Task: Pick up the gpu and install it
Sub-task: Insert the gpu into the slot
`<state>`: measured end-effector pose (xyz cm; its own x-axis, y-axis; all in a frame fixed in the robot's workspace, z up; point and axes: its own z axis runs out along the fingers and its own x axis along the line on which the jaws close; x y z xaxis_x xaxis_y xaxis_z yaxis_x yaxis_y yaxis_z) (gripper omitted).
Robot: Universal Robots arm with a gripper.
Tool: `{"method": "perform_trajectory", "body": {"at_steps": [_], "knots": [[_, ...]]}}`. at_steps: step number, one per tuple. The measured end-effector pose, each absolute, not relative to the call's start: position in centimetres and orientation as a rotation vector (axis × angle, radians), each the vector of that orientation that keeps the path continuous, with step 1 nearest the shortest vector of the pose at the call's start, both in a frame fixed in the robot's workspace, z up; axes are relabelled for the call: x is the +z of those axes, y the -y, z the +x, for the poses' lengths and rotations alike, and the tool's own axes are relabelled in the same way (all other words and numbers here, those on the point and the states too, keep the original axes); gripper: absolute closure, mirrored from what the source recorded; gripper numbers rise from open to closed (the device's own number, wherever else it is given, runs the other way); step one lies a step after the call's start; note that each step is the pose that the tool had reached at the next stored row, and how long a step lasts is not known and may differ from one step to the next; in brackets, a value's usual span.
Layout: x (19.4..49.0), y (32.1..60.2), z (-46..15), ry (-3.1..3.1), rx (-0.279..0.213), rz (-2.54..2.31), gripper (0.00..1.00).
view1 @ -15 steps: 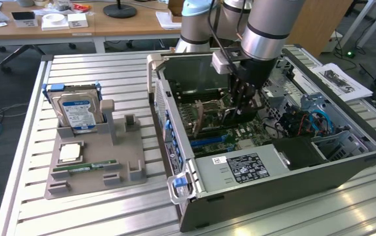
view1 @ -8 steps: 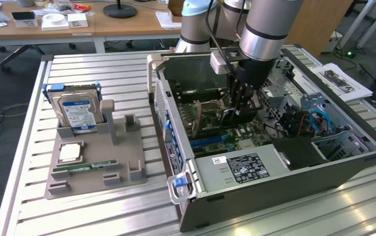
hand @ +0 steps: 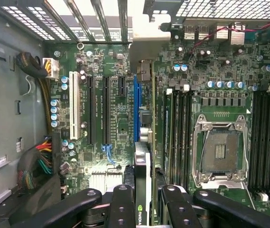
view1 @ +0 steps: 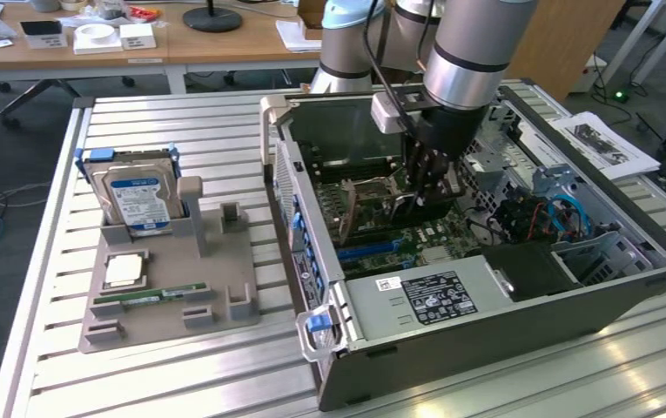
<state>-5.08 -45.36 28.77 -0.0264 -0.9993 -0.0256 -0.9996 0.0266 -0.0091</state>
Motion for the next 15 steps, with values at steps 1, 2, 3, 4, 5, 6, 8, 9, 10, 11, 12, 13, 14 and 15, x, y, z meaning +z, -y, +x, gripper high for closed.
{"method": "perform_trajectory", "body": {"at_steps": [1,2,3,4,5,6,8,9,10,11,12,13,14,15], "knots": [[28.77,45.36,-5.07,-2.233,0.018,-2.175,0.73],[28.77,45.37,-5.08,-2.233,0.018,-2.175,0.73],[28.77,45.37,-5.07,-2.233,0.018,-2.175,0.73],[28.77,45.37,-5.08,-2.233,0.018,-2.174,0.73],[28.76,45.37,-5.07,-2.232,0.018,-2.174,0.73],[28.73,45.37,-5.08,-2.232,0.018,-2.174,0.73],[28.61,45.37,-5.08,-2.232,0.018,-2.174,0.73],[28.53,45.37,-5.08,-2.232,0.018,-2.174,0.73],[28.44,45.37,-5.09,-2.232,0.018,-2.174,0.73],[28.36,45.37,-5.09,-2.232,0.018,-2.174,0.73],[28.27,45.37,-5.09,-2.232,0.018,-2.174,0.73],[28.18,45.37,-5.09,-2.232,0.018,-2.174,0.73],[28.1,45.37,-5.09,-2.232,0.018,-2.174,0.73],[28.05,45.37,-5.1,-2.232,0.018,-2.174,0.73]]}}
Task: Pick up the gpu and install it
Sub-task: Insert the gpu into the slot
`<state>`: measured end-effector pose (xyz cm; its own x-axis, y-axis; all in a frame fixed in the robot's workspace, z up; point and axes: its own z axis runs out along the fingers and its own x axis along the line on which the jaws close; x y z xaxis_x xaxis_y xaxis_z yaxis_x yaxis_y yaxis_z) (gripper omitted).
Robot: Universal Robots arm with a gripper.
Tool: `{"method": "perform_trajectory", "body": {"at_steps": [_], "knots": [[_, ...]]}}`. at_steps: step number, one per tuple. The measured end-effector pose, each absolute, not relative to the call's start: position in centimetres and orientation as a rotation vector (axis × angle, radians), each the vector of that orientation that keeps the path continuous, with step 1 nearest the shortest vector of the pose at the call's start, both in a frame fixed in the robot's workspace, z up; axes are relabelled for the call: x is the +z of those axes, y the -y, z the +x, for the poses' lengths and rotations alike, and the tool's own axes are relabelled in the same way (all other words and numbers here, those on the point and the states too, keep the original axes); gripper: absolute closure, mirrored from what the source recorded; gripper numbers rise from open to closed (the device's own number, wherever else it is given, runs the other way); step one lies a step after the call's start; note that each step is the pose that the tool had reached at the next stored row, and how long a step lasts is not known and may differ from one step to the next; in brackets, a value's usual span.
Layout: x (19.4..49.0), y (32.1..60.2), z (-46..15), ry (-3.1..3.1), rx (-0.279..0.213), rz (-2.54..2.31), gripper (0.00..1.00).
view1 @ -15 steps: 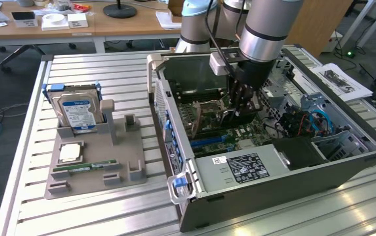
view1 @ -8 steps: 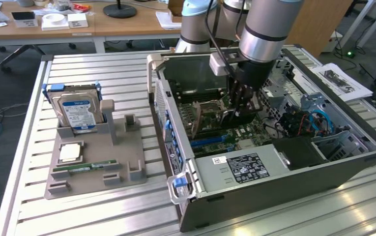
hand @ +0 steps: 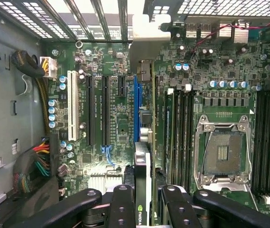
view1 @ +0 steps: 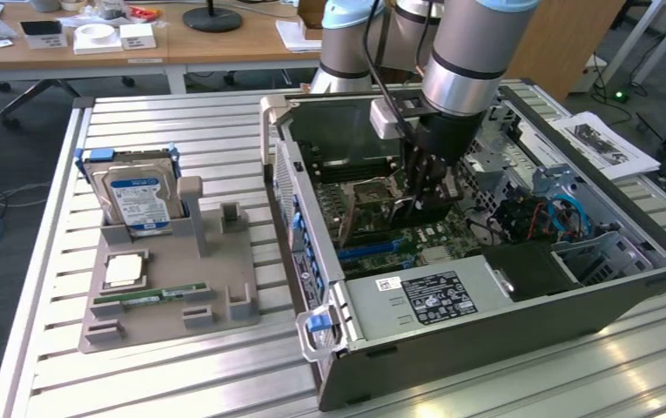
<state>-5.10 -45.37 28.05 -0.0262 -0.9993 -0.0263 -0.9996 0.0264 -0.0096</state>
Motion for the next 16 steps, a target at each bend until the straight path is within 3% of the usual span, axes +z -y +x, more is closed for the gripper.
{"method": "perform_trajectory", "body": {"at_steps": [16], "knots": [[27.63,45.37,-5.1,-2.232,0.018,-2.174,0.73]]}}
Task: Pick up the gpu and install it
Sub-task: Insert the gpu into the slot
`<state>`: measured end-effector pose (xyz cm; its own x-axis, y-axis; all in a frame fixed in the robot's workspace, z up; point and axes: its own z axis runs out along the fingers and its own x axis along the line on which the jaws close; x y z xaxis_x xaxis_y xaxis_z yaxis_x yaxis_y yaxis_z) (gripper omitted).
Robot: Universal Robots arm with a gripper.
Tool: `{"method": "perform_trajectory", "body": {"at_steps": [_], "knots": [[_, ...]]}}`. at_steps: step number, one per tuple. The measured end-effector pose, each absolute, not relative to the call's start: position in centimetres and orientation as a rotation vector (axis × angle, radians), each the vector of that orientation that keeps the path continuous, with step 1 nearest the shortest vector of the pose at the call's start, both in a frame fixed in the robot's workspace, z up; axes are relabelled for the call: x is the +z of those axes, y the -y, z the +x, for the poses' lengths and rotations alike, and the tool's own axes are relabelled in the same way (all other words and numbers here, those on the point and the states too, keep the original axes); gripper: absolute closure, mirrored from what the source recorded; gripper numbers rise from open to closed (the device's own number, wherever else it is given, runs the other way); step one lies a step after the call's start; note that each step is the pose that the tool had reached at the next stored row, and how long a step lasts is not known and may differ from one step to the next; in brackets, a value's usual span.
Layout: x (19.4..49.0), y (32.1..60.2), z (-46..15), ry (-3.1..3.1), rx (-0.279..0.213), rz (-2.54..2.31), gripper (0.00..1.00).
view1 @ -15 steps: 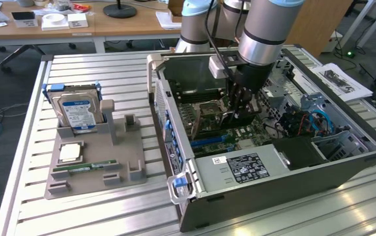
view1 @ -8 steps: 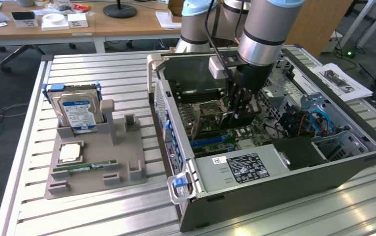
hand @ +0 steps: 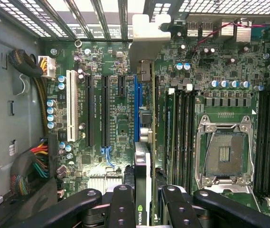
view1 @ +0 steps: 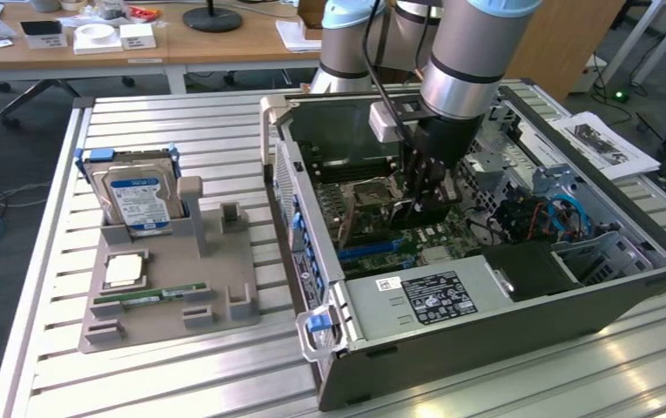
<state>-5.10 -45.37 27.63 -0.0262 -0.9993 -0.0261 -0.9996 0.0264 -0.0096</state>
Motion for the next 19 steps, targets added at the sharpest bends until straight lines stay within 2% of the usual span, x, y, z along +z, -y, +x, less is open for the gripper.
{"method": "perform_trajectory", "body": {"at_steps": [19], "knots": [[27.37,45.37,-5.09,-2.232,0.018,-2.174,0.73]]}}
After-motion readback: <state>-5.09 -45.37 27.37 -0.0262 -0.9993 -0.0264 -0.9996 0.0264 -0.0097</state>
